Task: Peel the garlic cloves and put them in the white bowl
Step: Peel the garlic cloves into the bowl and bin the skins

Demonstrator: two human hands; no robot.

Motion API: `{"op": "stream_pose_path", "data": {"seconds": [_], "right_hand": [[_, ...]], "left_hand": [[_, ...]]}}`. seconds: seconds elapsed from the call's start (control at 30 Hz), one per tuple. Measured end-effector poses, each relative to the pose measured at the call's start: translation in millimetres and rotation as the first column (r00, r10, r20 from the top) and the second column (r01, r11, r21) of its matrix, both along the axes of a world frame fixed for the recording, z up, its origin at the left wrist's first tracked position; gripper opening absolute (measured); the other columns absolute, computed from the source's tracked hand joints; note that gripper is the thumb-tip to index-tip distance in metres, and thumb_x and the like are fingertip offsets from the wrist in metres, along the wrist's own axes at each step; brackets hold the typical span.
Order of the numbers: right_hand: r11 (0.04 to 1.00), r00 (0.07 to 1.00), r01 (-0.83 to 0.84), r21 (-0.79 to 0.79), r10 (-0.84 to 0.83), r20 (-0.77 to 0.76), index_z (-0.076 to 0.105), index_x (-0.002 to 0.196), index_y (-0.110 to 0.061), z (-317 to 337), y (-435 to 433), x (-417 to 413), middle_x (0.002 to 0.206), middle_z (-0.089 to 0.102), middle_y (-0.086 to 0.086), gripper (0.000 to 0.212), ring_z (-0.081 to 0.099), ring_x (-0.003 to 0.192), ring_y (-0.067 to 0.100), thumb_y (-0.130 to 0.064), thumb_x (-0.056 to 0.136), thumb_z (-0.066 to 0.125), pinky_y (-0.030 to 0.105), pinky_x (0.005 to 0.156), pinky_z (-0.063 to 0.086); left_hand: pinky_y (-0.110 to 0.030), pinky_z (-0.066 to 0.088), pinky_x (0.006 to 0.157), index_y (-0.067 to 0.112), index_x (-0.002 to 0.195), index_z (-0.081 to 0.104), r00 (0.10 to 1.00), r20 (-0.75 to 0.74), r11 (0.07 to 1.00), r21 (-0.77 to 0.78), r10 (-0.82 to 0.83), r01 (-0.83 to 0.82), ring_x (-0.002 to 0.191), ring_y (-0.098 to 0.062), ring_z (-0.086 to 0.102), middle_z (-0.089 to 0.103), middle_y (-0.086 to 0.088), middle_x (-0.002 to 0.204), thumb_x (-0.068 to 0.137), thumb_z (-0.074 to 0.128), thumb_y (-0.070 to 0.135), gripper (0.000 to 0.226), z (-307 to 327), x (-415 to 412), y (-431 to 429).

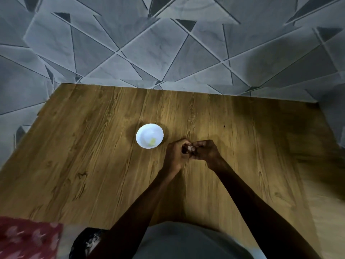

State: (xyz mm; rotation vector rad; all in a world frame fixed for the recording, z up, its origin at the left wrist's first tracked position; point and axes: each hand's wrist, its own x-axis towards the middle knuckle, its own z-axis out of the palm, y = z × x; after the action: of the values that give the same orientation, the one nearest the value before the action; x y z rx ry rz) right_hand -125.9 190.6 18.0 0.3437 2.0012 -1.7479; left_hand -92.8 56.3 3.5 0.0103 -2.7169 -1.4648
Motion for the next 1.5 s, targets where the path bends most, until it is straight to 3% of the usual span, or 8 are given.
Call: {"op": "stream_pose_path", "data": {"seconds": [0.4,0.57,0.7,0.97,1.23,1.33,1.4,1.5], "right_hand": [[0.994,0.998,-0.069,0.084,0.069,0.010,0.072,0.090,0.003,-23,0,-12,0.082,0.072,0.014,0.008,0.072,0.068,0.015,-0.005,0.086,0.072,0.025,0.060,0.059],[0.994,0.996,-0.088,0.064,0.089,-0.013,0.070,0.094,0.004,-30,3,-20,0.083,0.072,0.017,0.013,0.073,0.070,0.019,0.000,0.082,0.074,0.030,0.065,0.061],[0.991,0.992,-0.120,0.061,0.122,-0.016,0.069,0.099,0.007,-31,6,-26,0.082,0.071,0.015,0.018,0.071,0.061,0.010,0.003,0.082,0.073,0.019,0.055,0.056],[0.854,0.887,-0.164,0.494,0.347,-0.305,0.077,0.096,-0.008,-44,-5,-34,0.091,0.076,0.005,0.011,0.070,0.081,0.014,-0.009,0.087,0.070,0.028,0.074,0.058],[0.674,0.763,-0.117,0.729,0.531,-0.369,0.069,0.090,-0.019,-48,-15,-23,0.082,0.067,-0.005,0.006,0.063,0.072,0.008,-0.019,0.091,0.063,0.019,0.059,0.044],[0.773,0.730,-0.089,0.629,0.480,-0.487,0.073,0.092,-0.017,-48,-2,-15,0.086,0.071,-0.003,0.009,0.067,0.076,0.009,-0.017,0.091,0.065,0.017,0.061,0.047],[0.909,0.779,-0.123,0.399,0.338,-0.528,0.077,0.094,-0.011,-41,8,0,0.089,0.076,0.002,0.009,0.071,0.078,0.009,-0.013,0.087,0.072,0.016,0.065,0.053],[0.991,0.968,-0.117,-0.071,0.097,-0.233,0.075,0.104,-0.003,-29,15,35,0.094,0.076,0.011,0.023,0.074,0.083,0.020,-0.014,0.084,0.077,0.026,0.068,0.059]], "left_hand": [[-0.031,0.059,0.076,0.014,0.095,0.071,0.986,0.140,0.996,-0.037,0.090,-0.085,0.084,-0.008,0.067,0.072,0.004,0.091,0.080,0.076,0.011,0.016,-22,-11,1],[-0.005,0.045,0.073,0.013,0.100,0.073,0.970,0.233,0.997,0.028,0.066,-0.075,0.085,0.000,0.061,0.073,0.003,0.098,0.085,0.070,0.013,0.015,-15,-19,-7],[-0.023,0.054,0.084,0.014,0.105,0.074,0.949,0.315,0.990,0.132,0.008,-0.052,0.095,-0.008,0.066,0.073,0.003,0.102,0.084,0.072,0.013,0.021,-16,-22,-16],[-0.030,0.059,0.076,0.016,0.095,0.073,0.891,0.421,0.949,0.174,0.170,-0.263,0.080,-0.014,0.070,0.074,-0.001,0.090,0.079,0.071,0.000,0.023,-30,-18,-17],[-0.035,0.060,0.080,0.009,0.094,0.074,0.825,0.526,0.855,0.315,0.205,-0.413,0.085,-0.023,0.073,0.075,-0.010,0.092,0.086,0.064,-0.006,0.020,-31,-3,-23],[-0.036,0.058,0.081,0.005,0.094,0.072,0.826,0.535,0.777,0.440,0.177,-0.451,0.086,-0.029,0.071,0.073,-0.018,0.092,0.084,0.060,-0.013,0.023,-24,3,-24],[-0.029,0.057,0.076,-0.001,0.099,0.069,0.833,0.540,0.696,0.552,0.121,-0.459,0.082,-0.027,0.068,0.070,-0.020,0.091,0.085,0.058,-0.014,0.022,-16,9,-21],[-0.024,0.058,0.077,-0.007,0.109,0.066,0.838,0.545,0.641,0.635,0.024,-0.432,0.079,-0.018,0.070,0.071,-0.016,0.091,0.088,0.057,-0.013,0.024,-10,24,-12]]}}
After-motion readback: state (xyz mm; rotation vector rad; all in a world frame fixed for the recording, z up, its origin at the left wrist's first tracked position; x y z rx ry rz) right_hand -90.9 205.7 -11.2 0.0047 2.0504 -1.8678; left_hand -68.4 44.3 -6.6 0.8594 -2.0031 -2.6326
